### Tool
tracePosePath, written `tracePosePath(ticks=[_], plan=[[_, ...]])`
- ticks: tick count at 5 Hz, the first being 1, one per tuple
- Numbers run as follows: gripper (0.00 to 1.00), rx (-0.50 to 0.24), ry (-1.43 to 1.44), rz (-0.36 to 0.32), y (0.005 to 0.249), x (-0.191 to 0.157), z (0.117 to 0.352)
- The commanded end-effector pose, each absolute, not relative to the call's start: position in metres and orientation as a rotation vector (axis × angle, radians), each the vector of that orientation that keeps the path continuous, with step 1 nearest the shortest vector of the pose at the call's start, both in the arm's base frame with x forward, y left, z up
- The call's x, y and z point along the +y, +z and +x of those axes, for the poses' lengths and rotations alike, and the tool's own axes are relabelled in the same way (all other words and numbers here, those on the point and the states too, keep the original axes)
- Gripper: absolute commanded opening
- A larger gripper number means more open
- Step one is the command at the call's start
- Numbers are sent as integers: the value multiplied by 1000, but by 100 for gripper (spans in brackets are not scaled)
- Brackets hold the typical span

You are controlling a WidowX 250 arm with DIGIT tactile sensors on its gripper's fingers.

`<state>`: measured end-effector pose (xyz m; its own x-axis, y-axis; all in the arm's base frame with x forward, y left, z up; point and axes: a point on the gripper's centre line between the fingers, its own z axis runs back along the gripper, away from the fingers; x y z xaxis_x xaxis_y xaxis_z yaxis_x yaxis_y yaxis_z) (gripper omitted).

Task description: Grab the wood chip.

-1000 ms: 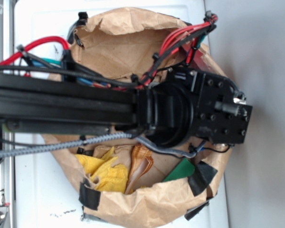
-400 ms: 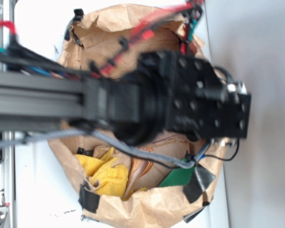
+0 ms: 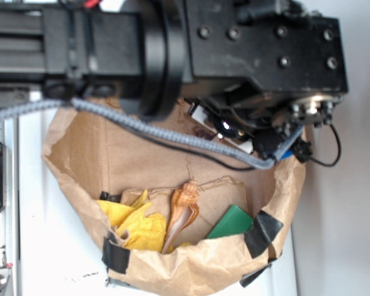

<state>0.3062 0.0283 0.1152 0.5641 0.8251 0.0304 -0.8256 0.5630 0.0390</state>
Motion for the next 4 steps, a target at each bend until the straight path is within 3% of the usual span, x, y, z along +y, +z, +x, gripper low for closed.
tracePosePath(ticks=[1,2,3,4], plan=[[100,32,908,15,102,53,324],[100,83,874,0,84,63,329],[100,49,823,81,79,67,326],[100,49,823,81,79,67,326]])
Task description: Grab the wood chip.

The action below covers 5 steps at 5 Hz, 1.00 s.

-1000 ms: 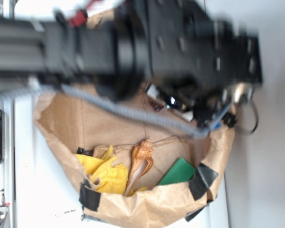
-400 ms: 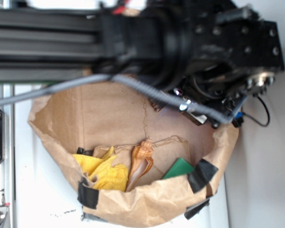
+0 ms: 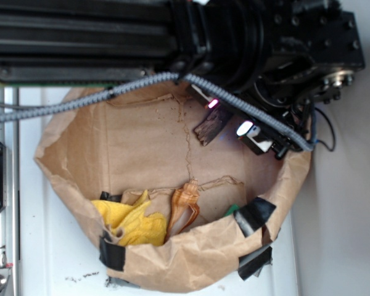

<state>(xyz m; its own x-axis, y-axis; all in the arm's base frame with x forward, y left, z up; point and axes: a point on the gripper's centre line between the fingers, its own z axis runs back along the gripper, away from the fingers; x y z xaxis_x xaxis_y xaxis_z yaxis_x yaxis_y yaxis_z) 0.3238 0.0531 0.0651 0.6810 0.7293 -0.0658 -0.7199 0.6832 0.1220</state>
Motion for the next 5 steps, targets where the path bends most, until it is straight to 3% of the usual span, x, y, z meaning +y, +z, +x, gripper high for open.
tracePosePath(ticks=[1,2,3,4,5], plan=[[100,49,823,81,79,67,326],[100,8,776,-87,83,73,310],[100,-30,733,-146,83,74,292],[100,-92,711,-154,91,68,270],[100,-97,709,-132,90,62,267]])
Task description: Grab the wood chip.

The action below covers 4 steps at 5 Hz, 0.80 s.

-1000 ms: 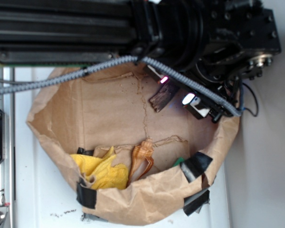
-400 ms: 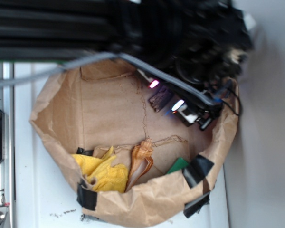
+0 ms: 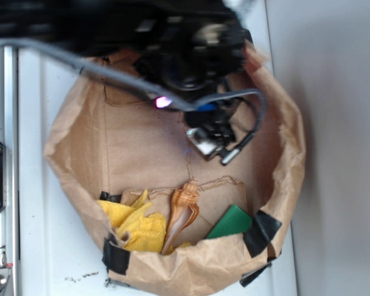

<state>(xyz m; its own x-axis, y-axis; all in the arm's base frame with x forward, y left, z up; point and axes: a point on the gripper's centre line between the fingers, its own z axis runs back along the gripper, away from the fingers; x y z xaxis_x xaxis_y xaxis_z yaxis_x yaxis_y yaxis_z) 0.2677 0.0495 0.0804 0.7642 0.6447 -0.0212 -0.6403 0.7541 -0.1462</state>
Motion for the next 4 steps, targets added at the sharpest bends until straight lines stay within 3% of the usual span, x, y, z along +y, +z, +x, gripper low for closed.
tracePosePath(ticks=[1,3,4], plan=[[100,-120,717,-106,82,53,277],[100,-171,751,-62,63,50,297],[100,-181,736,-96,64,50,303]])
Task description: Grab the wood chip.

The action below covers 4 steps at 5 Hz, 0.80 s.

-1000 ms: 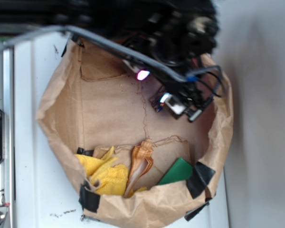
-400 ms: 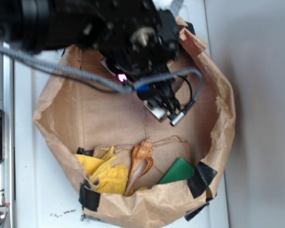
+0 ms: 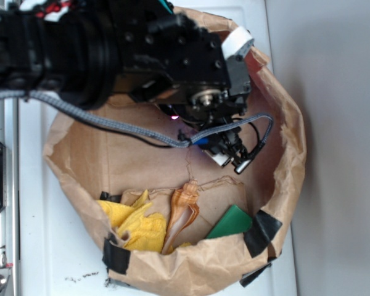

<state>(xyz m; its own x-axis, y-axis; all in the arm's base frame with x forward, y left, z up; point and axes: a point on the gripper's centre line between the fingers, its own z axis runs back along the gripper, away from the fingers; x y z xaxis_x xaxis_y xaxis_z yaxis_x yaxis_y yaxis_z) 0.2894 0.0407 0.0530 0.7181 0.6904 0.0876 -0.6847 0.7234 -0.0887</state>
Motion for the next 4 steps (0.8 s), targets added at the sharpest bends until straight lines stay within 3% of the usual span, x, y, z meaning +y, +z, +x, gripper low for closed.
tracePosePath(ticks=[1,4], plan=[[100,-205,731,-60,52,52,314],[100,-243,697,4,30,67,326]])
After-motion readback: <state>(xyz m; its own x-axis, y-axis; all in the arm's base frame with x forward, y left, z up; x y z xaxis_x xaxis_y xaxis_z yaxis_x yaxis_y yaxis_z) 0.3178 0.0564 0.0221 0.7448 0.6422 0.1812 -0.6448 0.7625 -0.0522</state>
